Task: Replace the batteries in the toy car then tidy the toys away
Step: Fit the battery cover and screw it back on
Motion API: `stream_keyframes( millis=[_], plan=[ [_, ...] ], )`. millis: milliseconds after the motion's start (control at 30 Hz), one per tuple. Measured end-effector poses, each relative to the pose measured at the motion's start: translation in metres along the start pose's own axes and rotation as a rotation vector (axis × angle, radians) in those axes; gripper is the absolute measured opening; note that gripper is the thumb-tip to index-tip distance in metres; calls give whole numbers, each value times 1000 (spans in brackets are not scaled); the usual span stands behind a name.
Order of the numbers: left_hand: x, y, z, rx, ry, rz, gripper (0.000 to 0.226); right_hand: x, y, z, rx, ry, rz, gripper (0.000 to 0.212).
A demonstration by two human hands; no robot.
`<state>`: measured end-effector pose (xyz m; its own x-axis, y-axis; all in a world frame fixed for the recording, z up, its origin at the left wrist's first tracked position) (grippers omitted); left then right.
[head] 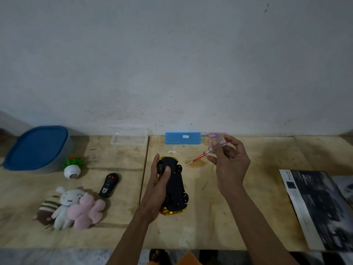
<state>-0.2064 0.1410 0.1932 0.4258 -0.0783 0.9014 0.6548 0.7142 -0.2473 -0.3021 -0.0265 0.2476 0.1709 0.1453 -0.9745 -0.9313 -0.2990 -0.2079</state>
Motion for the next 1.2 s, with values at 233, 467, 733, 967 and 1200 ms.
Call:
stream_keyframes(
  millis=[233,467,733,967,1200],
  plan=[
    [-17,8,3,-24,-11,-275,63,18,13,2,3,-50,-13,30],
    [-32,21,-29,100,-54,-818,68,91,29,-22,-3,-118,261,29],
    [-82,29,-82,136,182,-1207,96,174,44,-48,-145,-127,691,32],
    [-110,17,-106,225,319,-1443,78,214,49,-62,-299,-87,923,27],
    [-124,11,-109,272,290,-1478,64,229,53,-64,-347,-75,1011,22]
  ],
)
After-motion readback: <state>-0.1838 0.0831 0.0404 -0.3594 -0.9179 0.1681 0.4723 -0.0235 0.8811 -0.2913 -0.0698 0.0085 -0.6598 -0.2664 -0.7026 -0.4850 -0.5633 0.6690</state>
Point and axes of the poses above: each hand's wrist, its own z-axis away from the middle knuckle, its own y-axis out of the back of the hand, x = y × z, the point moved 2 cm from there along -z, towards the middle knuckle, and after that the axes turned 4 degrees about -x, right-handed, at the moved point
